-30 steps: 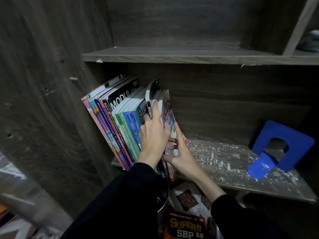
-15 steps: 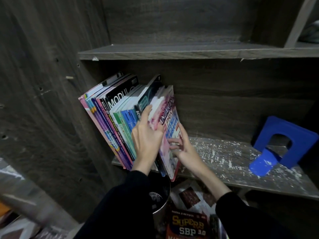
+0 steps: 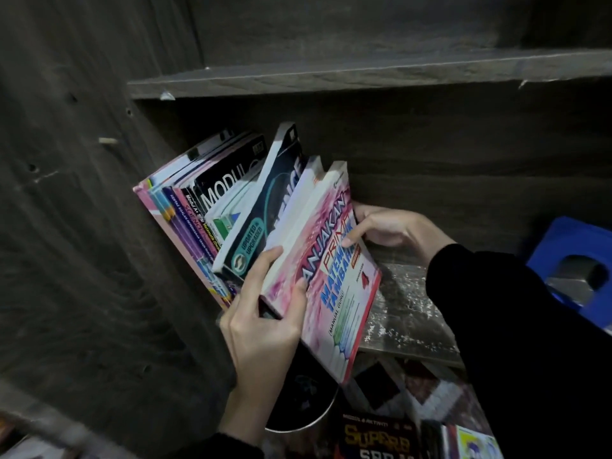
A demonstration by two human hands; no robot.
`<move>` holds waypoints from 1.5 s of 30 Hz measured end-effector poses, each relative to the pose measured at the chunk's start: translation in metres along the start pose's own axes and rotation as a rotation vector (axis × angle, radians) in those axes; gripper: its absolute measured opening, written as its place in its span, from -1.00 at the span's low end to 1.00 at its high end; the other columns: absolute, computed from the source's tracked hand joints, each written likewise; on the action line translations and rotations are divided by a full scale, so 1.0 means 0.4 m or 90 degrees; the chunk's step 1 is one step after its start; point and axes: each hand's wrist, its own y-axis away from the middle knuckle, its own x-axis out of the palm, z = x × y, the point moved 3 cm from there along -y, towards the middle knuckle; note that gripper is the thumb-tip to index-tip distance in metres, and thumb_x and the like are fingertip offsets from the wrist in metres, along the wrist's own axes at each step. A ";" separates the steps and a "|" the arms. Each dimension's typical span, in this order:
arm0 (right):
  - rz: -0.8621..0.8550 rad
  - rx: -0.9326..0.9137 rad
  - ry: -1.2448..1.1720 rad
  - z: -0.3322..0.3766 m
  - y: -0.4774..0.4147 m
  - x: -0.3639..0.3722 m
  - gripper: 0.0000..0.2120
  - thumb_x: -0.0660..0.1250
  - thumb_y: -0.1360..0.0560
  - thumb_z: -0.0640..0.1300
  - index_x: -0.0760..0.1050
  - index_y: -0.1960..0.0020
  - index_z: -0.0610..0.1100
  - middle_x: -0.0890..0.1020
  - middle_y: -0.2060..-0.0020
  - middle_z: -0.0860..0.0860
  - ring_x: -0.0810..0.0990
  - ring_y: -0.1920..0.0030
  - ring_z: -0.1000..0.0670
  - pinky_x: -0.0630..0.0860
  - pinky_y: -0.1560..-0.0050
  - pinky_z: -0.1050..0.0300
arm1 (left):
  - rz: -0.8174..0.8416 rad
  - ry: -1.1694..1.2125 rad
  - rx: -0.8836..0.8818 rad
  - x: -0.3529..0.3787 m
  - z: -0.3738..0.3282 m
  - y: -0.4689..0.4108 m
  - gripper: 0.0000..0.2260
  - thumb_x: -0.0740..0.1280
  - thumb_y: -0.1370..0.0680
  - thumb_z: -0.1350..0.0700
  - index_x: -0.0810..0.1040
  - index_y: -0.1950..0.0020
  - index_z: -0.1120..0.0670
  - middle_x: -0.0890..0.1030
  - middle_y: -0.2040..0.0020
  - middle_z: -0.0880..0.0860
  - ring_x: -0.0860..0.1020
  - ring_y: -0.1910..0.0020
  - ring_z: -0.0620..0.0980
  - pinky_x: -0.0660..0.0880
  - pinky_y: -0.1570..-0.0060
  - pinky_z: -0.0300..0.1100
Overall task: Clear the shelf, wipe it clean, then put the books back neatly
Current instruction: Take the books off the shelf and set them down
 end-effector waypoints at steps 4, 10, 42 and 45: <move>0.004 -0.028 -0.023 -0.002 -0.015 -0.003 -0.26 0.42 -0.25 -0.39 0.27 -0.35 -0.02 0.64 -0.08 -0.11 0.60 -0.16 -0.12 0.47 -0.26 -0.10 | -0.008 0.013 0.014 -0.006 0.003 0.007 -0.65 0.44 -0.42 0.11 0.54 -0.20 0.01 0.51 -0.15 -0.31 0.53 0.04 -0.42 0.45 -0.01 -0.46; 0.018 -0.103 -0.021 0.034 0.005 0.016 -0.19 0.39 -0.29 -0.50 0.21 -0.35 0.09 0.57 -0.15 -0.15 0.58 -0.18 -0.11 0.51 -0.21 -0.04 | -0.027 -0.018 0.071 -0.010 -0.001 0.023 -0.69 0.43 -0.43 0.13 0.57 -0.17 0.08 0.58 -0.10 -0.13 0.54 0.14 -0.28 0.43 -0.01 -0.50; -0.372 0.140 0.233 -0.555 0.651 0.422 -0.56 0.24 -0.50 0.14 0.28 -0.35 0.38 0.49 0.45 0.00 0.41 0.52 0.14 0.41 0.44 0.29 | 0.619 0.162 -0.424 0.078 0.103 0.481 -0.65 0.40 -0.48 0.31 0.61 0.00 -0.17 0.66 -0.03 -0.16 0.57 -0.01 -0.32 0.45 -0.07 -0.38; -0.316 0.237 0.196 -0.665 0.630 0.460 -0.56 0.23 -0.56 0.05 0.18 -0.35 0.38 0.50 0.44 -0.03 0.36 0.52 0.12 0.42 0.50 0.29 | 0.718 0.151 -0.537 0.138 0.192 0.610 -0.70 0.38 -0.49 0.31 0.60 -0.03 -0.09 0.61 -0.11 0.04 0.61 -0.06 -0.06 0.53 -0.13 -0.11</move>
